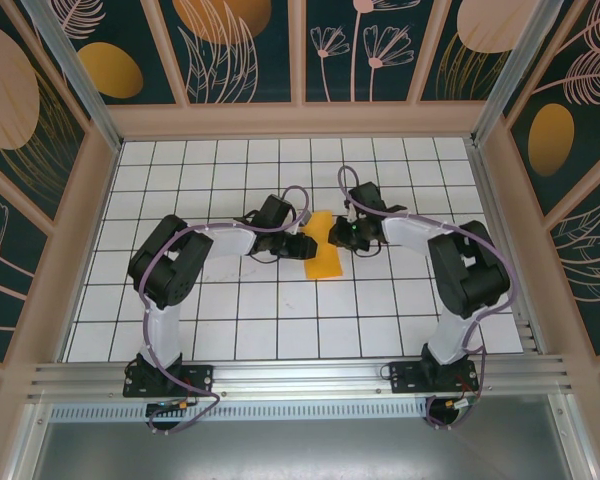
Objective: Fold a paper plane with a square sheet of paper (fold left side to right side)
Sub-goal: Hold the square sheet of paper at the center of the table, then first fold the square sheet of paper in half at the center of the table.
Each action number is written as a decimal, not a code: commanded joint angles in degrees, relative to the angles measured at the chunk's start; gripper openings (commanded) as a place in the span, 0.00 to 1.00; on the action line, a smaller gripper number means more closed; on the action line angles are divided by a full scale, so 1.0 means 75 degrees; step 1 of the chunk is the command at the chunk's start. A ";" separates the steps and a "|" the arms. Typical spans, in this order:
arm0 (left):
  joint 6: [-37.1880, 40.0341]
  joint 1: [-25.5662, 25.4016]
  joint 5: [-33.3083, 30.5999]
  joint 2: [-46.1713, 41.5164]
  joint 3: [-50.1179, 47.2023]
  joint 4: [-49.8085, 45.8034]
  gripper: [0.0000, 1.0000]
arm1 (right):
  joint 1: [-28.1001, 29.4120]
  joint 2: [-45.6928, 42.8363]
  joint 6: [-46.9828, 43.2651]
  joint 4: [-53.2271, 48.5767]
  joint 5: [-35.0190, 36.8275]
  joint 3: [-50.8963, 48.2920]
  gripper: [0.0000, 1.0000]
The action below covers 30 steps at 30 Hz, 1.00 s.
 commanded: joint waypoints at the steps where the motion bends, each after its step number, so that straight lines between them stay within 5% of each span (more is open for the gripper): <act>1: -0.0024 -0.0203 -0.0233 0.0191 -0.0170 -0.0211 0.33 | 0.0148 -0.0622 0.0046 -0.0214 -0.0254 -0.0438 0.18; 6: -0.0018 -0.0206 -0.0274 0.0179 -0.0135 -0.0265 0.33 | 0.0373 -0.0669 0.0419 0.0321 -0.0763 -0.1091 0.17; 30: -0.0157 0.0006 -0.0292 0.0357 0.1059 -0.0630 0.38 | 0.0390 0.0120 0.0210 -0.0175 0.0301 -0.1578 0.17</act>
